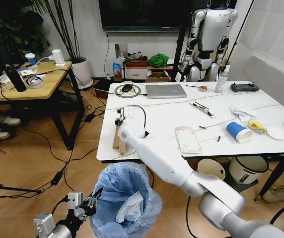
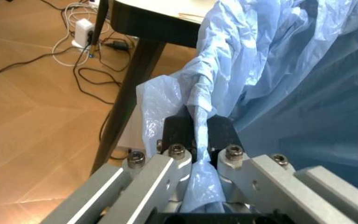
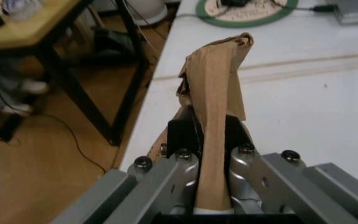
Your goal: Pick up the trash bin and place the trash from the table into it.
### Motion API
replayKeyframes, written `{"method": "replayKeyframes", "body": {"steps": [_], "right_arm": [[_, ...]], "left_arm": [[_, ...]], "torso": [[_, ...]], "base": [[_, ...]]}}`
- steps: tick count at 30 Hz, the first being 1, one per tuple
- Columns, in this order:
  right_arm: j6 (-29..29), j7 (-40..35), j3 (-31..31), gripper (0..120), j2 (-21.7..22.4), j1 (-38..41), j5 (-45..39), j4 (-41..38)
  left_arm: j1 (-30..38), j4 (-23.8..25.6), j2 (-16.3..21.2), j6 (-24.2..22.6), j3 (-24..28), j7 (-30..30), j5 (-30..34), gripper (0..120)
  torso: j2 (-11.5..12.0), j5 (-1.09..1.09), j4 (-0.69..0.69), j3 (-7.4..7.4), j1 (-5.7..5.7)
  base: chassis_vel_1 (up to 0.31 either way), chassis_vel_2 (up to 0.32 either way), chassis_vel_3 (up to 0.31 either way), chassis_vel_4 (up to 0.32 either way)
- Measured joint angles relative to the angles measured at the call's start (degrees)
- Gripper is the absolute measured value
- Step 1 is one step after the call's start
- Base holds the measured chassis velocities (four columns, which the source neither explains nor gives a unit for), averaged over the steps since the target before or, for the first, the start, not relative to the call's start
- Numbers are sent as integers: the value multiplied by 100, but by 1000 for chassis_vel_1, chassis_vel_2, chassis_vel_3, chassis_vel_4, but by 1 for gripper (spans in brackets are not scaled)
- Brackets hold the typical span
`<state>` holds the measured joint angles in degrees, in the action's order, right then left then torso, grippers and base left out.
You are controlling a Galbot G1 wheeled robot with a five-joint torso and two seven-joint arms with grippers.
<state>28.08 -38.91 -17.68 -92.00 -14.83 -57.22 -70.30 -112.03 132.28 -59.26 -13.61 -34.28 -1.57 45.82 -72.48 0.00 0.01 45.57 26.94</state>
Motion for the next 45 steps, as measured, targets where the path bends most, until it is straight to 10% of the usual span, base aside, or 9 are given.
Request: {"method": "replayKeyframes", "body": {"steps": [20,31,45], "right_arm": [[-1381,926,314,0,1973,-609,-1576,-3552],[-2753,2770,769,0,3551,-2112,-1606,-5042],[-3566,4482,29,0,3533,-2424,-1449,-4936]], "left_arm": [[79,179,125,-126,50,-225,547,0],[78,276,208,-290,-130,-549,1086,0],[23,431,147,-773,-1,-981,1205,0]], "torso": [[-1,2,-1,-1,0],[-1,2,-2,-1,-1],[0,0,-1,-1,-1]], "base": [[0,0,0,0],[0,0,0,0],[0,0,0,0]]}}
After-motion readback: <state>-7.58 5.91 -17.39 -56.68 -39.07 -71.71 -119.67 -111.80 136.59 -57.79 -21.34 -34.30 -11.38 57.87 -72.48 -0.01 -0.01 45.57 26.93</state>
